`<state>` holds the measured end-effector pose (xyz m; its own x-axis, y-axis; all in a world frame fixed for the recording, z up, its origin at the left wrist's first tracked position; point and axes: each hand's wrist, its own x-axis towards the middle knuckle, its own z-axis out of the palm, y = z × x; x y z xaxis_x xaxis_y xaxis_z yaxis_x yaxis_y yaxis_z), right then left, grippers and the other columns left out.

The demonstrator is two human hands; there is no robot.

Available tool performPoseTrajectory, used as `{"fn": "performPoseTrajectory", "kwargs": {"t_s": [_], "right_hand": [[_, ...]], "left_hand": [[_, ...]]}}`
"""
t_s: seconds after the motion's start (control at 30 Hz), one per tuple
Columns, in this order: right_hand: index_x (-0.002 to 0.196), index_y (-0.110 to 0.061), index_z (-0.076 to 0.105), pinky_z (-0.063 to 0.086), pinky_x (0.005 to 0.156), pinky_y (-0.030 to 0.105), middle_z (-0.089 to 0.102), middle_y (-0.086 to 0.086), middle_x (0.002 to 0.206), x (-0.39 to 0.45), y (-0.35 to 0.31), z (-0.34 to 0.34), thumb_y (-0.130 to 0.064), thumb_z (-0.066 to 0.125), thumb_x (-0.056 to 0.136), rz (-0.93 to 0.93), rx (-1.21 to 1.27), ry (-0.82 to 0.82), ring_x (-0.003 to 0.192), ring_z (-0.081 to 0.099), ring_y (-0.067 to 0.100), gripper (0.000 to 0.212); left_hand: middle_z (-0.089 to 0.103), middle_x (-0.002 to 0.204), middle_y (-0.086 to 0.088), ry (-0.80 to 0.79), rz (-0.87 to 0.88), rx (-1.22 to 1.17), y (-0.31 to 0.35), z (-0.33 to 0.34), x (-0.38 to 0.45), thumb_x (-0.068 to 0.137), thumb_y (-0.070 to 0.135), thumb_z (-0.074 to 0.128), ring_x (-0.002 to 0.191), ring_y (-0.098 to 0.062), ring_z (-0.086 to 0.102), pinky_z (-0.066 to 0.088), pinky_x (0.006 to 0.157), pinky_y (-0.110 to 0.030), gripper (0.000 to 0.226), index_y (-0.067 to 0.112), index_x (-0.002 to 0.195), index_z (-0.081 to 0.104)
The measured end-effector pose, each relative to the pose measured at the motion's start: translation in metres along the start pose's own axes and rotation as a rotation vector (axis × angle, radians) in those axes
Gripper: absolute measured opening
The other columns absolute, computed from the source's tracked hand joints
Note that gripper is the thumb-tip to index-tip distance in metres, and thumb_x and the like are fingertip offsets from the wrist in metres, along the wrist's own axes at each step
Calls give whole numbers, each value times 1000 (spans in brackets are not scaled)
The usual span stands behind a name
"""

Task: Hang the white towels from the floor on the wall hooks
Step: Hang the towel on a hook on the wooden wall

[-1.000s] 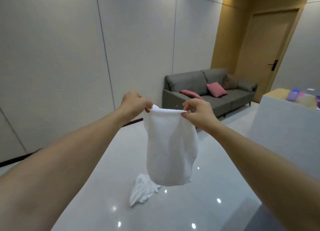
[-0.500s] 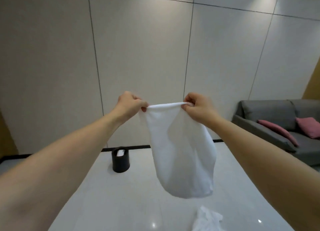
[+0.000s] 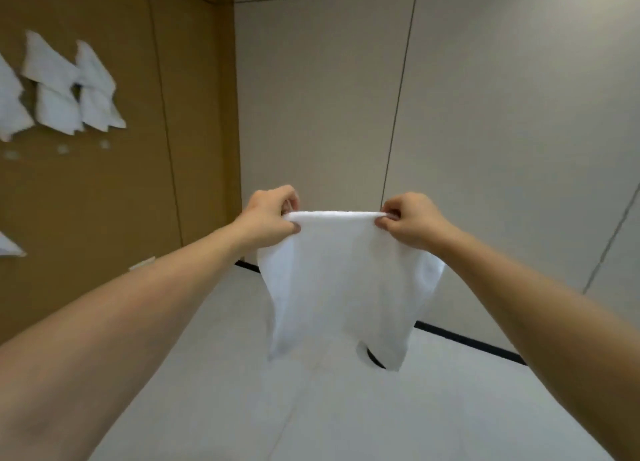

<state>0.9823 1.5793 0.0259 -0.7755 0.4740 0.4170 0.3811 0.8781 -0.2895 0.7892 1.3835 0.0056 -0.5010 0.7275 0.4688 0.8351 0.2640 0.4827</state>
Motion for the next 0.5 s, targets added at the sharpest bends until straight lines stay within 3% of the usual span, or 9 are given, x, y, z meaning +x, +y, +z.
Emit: {"fn": "performPoseTrajectory", "kwargs": {"t_s": [0.1, 0.2, 0.27, 0.37, 0.43, 0.5], "right_hand": [[87, -10, 71, 35, 62, 26, 59, 4, 70, 62, -30, 49, -24, 65, 91, -112, -13, -111, 75, 53, 25, 16], [89, -7, 73, 35, 61, 27, 63, 8, 73, 127, -61, 97, -24, 68, 90, -201, 28, -148, 76, 54, 27, 17], [71, -15, 68, 34, 56, 25, 53, -4, 61, 173, -81, 125, -24, 72, 87, -237, 109, -164, 67, 49, 19, 18], [50, -27, 47, 28, 47, 17, 43, -11, 52, 240, -116, 161, -24, 76, 84, -312, 197, -196, 54, 39, 5, 44], [53, -28, 54, 29, 48, 17, 49, -12, 55, 281, -143, 184, -25, 77, 82, -375, 226, -236, 55, 44, 4, 37], [67, -23, 70, 35, 53, 19, 61, -9, 64, 317, -171, 209, -28, 79, 81, -427, 266, -267, 64, 53, 6, 17]], "left_hand": [[67, 89, 3, -48, -85, 165, -60, -29, 17, 83, 28, 70, 85, -12, 59, 53, 71, -31, 12, 18, 90, 73], [65, 83, 7, -29, -197, 206, -118, -56, 39, 84, 32, 72, 81, -8, 58, 47, 60, -24, 10, 23, 84, 75], [64, 78, 7, 28, -275, 229, -154, -73, 55, 81, 32, 75, 79, -9, 58, 42, 57, -22, 7, 26, 79, 74], [65, 77, 7, 63, -383, 308, -203, -102, 83, 74, 30, 81, 80, -10, 59, 46, 62, -25, 10, 23, 80, 76], [66, 74, 7, 91, -456, 354, -235, -123, 97, 71, 29, 83, 78, -10, 60, 45, 60, -24, 10, 25, 73, 75], [66, 71, 8, 127, -519, 376, -265, -143, 104, 68, 30, 85, 77, -8, 60, 44, 59, -23, 14, 28, 66, 71]]}}
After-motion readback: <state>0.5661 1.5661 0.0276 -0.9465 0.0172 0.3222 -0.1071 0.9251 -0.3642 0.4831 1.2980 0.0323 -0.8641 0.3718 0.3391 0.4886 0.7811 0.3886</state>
